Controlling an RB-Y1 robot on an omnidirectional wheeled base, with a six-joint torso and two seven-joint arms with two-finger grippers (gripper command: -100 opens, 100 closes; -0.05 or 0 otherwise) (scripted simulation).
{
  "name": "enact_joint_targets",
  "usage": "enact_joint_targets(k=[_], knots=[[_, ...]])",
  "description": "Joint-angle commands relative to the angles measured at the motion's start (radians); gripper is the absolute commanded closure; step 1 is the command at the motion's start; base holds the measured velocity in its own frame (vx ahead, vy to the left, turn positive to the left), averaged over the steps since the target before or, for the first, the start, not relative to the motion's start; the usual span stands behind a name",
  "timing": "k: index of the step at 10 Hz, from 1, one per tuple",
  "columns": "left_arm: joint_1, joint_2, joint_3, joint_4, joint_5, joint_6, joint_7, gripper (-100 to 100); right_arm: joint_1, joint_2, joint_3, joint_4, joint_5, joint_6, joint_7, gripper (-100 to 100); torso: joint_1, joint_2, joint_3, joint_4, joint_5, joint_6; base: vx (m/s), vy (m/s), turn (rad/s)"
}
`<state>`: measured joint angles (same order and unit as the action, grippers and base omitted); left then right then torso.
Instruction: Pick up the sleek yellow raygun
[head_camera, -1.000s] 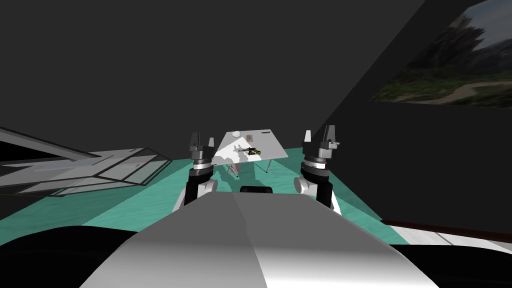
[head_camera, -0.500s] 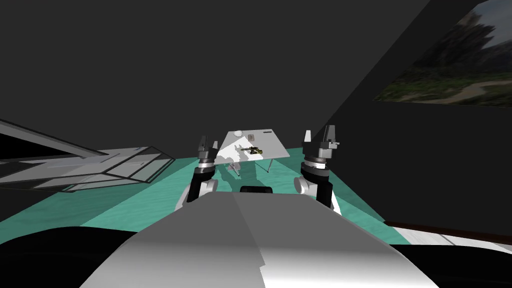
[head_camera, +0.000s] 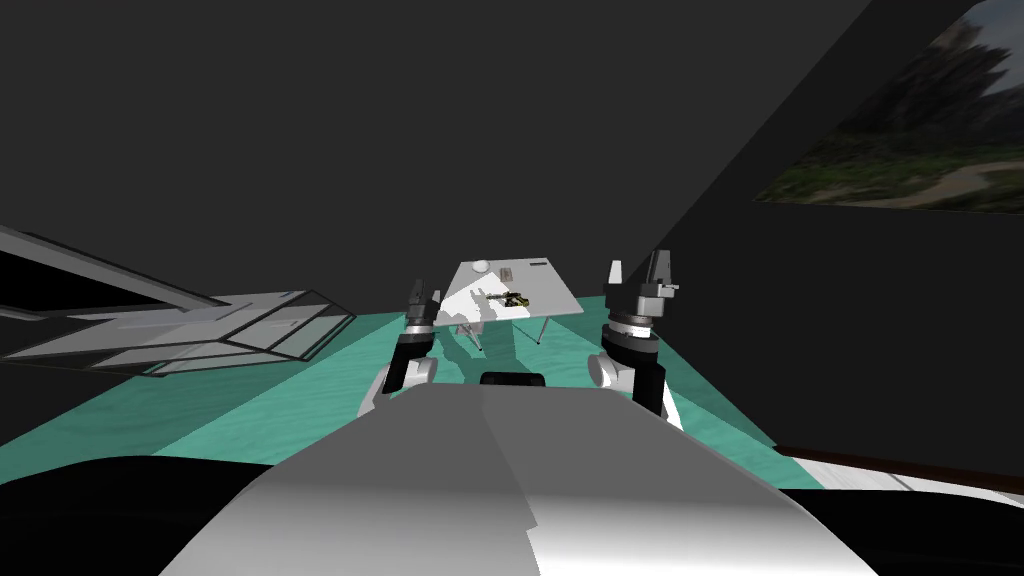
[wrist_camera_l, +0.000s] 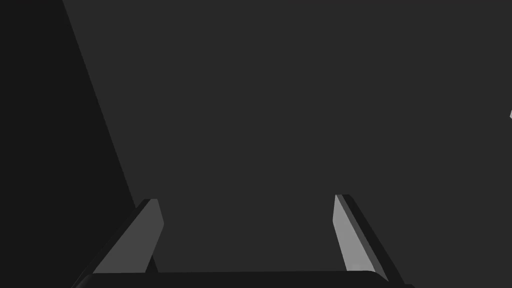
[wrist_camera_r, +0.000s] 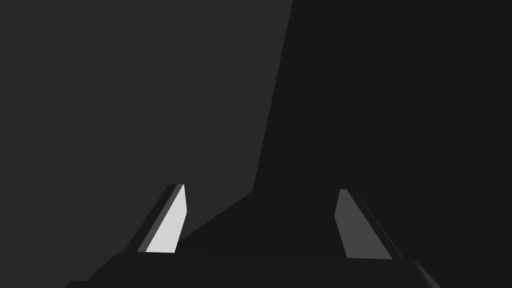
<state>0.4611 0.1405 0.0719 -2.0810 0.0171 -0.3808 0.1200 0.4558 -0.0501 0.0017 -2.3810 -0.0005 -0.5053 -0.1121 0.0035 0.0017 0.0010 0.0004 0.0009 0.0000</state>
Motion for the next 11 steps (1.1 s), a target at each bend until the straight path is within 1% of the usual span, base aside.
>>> enact_joint_targets(k=[1, 3, 4, 6, 9, 11], knots=[[-0.008, -0.002, -0.002, 0.030, 0.003, 0.028, -0.005, -100, 0.000, 0.000, 0.000, 0.000, 0.000, 0.000, 0.000, 0, 0.000, 0.000, 0.000, 0.000, 0.000, 0.000, -0.027, 0.040, 0.026], [-0.024, 0.003, 0.002, 0.077, 0.010, 0.057, -0.004, -100, 0.000, 0.000, 0.000, 0.000, 0.000, 0.000, 0.000, 0, -0.002, 0.000, 0.000, 0.000, 0.000, 0.000, -0.019, 0.020, 0.018], [-0.038, 0.005, 0.005, 0.121, 0.015, 0.086, -0.005, -100, 0.000, 0.000, 0.000, 0.000, 0.000, 0.000, 0.000, 0, -0.002, -0.001, 0.000, 0.000, -0.001, 0.000, -0.019, 0.005, 0.016], [-0.051, 0.007, 0.005, 0.162, 0.017, 0.115, -0.007, -100, 0.000, 0.000, 0.000, 0.000, 0.000, 0.000, 0.000, 0, -0.004, -0.001, -0.001, 0.000, -0.001, 0.000, -0.005, -0.021, 0.003], [-0.068, 0.005, 0.000, 0.220, 0.014, 0.159, -0.013, -100, 0.000, 0.000, 0.000, 0.000, 0.000, 0.000, 0.000, 0, -0.007, -0.002, -0.001, 0.000, -0.002, 0.000, 0.011, -0.057, -0.010], [-0.079, 0.003, -0.006, 0.255, 0.009, 0.188, -0.019, -100, 0.000, 0.000, 0.000, 0.000, 0.000, 0.000, 0.000, 0, -0.010, -0.004, -0.002, -0.001, -0.002, 0.000, 0.038, -0.095, -0.022]])
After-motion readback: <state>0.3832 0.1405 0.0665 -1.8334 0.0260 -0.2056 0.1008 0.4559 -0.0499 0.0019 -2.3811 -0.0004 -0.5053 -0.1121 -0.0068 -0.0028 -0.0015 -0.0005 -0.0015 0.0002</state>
